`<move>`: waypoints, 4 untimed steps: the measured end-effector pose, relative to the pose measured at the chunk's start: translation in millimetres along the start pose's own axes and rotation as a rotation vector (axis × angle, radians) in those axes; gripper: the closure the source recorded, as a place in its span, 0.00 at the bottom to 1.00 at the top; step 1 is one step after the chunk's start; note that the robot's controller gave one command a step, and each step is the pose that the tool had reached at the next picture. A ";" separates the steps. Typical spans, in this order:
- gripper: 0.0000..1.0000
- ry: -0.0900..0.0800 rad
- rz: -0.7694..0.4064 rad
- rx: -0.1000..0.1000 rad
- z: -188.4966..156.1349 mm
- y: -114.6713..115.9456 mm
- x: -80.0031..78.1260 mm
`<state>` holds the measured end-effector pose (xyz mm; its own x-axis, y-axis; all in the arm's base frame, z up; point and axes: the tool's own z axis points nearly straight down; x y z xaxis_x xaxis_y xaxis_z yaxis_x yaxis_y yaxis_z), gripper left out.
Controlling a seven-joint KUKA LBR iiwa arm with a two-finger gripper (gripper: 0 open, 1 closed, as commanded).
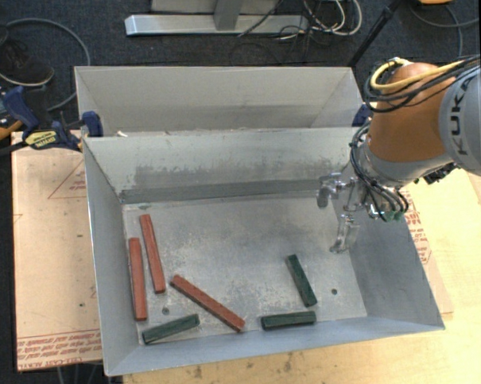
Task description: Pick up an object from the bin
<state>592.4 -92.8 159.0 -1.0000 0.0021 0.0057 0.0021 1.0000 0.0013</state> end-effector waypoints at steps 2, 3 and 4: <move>0.00 -0.013 -0.664 0.003 88.9 136.9 81.2; 0.00 -0.013 -0.528 0.007 79.4 29.9 12.0; 1.00 -0.009 -0.536 0.002 80.3 35.2 13.8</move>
Offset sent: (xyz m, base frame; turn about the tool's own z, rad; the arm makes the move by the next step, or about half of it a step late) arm -0.0520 0.1467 -0.0533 -0.3389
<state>578.2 -57.4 78.7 -0.8610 -0.5085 -0.0036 -0.5085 0.8610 0.0000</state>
